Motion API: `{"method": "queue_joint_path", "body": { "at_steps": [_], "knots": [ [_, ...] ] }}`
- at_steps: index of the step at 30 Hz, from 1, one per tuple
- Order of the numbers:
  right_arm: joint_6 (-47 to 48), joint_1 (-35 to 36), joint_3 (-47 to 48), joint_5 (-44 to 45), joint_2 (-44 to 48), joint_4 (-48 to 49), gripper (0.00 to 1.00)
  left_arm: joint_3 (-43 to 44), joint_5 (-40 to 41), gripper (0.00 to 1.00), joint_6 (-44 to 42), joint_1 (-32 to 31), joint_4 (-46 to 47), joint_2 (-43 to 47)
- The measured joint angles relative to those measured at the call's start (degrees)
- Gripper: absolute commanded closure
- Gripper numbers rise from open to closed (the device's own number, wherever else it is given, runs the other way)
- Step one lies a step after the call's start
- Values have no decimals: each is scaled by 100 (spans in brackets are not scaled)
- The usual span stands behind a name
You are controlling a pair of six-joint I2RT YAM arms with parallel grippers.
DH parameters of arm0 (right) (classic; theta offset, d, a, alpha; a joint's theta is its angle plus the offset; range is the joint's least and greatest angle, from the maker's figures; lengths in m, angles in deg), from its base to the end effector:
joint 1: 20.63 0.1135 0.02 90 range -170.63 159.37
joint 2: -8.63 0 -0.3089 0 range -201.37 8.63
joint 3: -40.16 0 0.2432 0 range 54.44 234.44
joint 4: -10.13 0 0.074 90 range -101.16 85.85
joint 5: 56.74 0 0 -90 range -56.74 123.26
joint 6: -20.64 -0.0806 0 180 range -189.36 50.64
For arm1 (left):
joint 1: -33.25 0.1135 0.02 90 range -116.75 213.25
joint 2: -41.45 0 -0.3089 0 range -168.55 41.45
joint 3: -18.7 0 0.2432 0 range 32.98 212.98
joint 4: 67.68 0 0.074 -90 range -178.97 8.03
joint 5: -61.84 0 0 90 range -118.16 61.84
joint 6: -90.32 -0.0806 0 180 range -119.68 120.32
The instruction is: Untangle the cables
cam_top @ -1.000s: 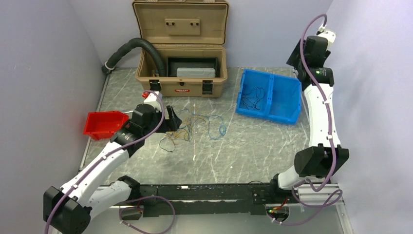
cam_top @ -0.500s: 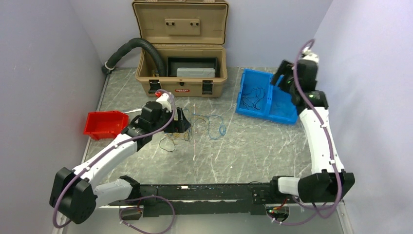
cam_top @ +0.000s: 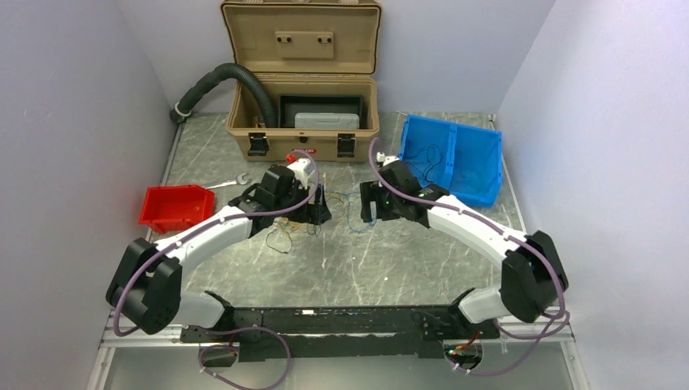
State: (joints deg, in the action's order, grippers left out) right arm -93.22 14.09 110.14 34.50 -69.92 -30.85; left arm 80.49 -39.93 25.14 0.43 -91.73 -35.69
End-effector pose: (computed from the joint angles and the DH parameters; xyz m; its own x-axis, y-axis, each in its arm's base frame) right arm 0.2471 0.1691 0.2624 -0.7977 -0.0607 -0.6000 -0.2572 0.9342 0.2474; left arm 0.2465 -0.1785 0.2532 -0.7625 0.0028 -0.6470 0.3779 0.8136 -0.4419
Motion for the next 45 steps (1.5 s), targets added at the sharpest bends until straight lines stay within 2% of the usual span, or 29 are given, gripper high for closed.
{"method": "queue_joint_path", "body": {
  "at_steps": [8,16,21,23,24,25,30,39,45],
  "knots": [
    [-37,310,66,664,-1049,205,22,-2,160,11,-20,0,2,63],
    [-131,461,422,1311,-2013,216,35,-109,538,9,-133,0,-105,782],
    [-225,476,437,1425,-2267,297,61,-155,684,9,-173,0,-219,1027],
    [-249,476,439,1449,-2288,385,78,-155,723,9,-186,0,-229,1069],
    [-264,476,439,1456,-2293,413,95,-155,737,9,-190,0,-236,1086],
    [-254,476,439,1460,-2293,417,100,-155,754,9,-195,0,-247,1108],
    [-273,507,352,1508,-2011,433,100,-201,774,9,-229,0,-319,1241],
    [-177,566,382,1471,343,365,100,-297,525,9,-348,-7,-319,1471],
    [-101,566,1045,1209,1088,186,100,-337,302,9,-472,-44,-179,1628]
  ]
}}
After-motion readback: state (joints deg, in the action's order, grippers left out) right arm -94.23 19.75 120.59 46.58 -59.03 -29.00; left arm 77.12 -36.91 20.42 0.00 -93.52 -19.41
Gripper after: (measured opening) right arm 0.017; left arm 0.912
